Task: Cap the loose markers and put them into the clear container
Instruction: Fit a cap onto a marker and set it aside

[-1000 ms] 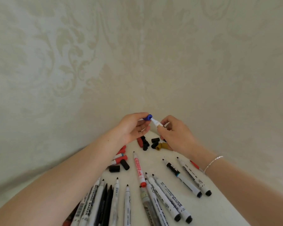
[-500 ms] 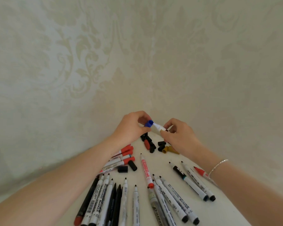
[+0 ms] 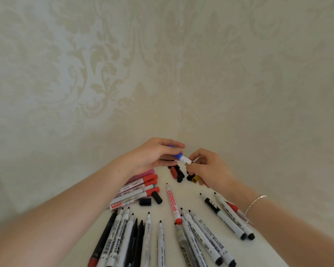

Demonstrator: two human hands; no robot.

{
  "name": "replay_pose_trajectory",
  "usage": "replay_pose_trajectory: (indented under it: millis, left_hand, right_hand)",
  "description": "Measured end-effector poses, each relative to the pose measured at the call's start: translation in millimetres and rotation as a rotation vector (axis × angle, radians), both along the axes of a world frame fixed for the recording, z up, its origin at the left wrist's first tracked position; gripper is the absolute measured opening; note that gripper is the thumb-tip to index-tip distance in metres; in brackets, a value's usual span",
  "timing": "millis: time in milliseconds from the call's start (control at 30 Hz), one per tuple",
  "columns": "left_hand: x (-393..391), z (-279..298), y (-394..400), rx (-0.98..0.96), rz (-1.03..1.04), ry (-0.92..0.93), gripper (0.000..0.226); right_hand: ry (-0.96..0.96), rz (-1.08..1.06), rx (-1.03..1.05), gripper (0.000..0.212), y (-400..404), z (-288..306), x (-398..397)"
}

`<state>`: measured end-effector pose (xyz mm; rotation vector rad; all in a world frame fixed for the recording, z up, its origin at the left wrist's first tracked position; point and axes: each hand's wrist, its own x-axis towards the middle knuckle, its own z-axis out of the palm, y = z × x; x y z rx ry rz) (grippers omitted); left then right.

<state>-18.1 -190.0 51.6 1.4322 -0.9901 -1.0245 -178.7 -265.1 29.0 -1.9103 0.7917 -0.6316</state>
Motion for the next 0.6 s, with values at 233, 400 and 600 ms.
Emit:
replay_pose_trajectory:
  millis: [233,400,600]
  left_hand:
    - [-16.7,-15.8,-13.3,-0.172,0.261,0.223,0.024]
    - [-21.6,-14.7,-16.4,-0.161,0.272,0.141,0.023]
    - [-23.4,-13.1,-13.9,-0.099,0.236,0.022,0.024]
  right_hand:
    - [-0.124,-0.049,0.076,0.013,2.8,-1.7,5.4]
    - [-0.127,-0.077,0.070,0.017,1.6,-0.7,7.5]
    - [-0.100,-0.076,0.103,0.017,-1.3,-0.2,10.6]
